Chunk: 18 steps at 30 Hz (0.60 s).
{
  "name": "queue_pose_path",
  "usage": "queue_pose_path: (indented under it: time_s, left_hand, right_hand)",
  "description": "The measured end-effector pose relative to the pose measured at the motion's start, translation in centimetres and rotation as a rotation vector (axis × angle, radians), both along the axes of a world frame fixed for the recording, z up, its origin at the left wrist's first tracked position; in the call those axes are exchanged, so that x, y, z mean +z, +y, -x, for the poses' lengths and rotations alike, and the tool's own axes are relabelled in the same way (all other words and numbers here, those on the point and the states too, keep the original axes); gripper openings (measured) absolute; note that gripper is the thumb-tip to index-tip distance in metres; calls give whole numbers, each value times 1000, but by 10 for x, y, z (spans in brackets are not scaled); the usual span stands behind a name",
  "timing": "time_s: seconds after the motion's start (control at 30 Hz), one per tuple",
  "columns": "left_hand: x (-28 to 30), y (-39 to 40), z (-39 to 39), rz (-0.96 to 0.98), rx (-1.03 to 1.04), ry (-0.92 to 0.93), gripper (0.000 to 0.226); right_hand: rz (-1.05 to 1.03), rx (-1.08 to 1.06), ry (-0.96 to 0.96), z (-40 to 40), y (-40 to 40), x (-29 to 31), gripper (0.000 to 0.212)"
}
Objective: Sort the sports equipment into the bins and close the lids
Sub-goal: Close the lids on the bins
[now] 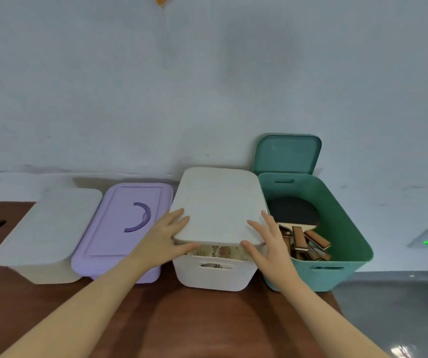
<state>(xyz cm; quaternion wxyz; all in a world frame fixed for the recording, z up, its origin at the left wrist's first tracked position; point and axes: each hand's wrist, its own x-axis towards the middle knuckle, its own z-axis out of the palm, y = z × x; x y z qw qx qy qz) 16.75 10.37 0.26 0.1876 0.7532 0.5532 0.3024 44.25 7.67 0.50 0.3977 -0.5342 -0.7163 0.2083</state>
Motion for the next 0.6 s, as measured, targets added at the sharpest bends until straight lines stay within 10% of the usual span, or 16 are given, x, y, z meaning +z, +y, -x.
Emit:
queue_pose_path:
  time_s: [0.6]
  left_hand:
    - [-25,-18,1,-12,-60,147,117]
  right_hand:
    - [165,11,-270,-3,-21,-26,53]
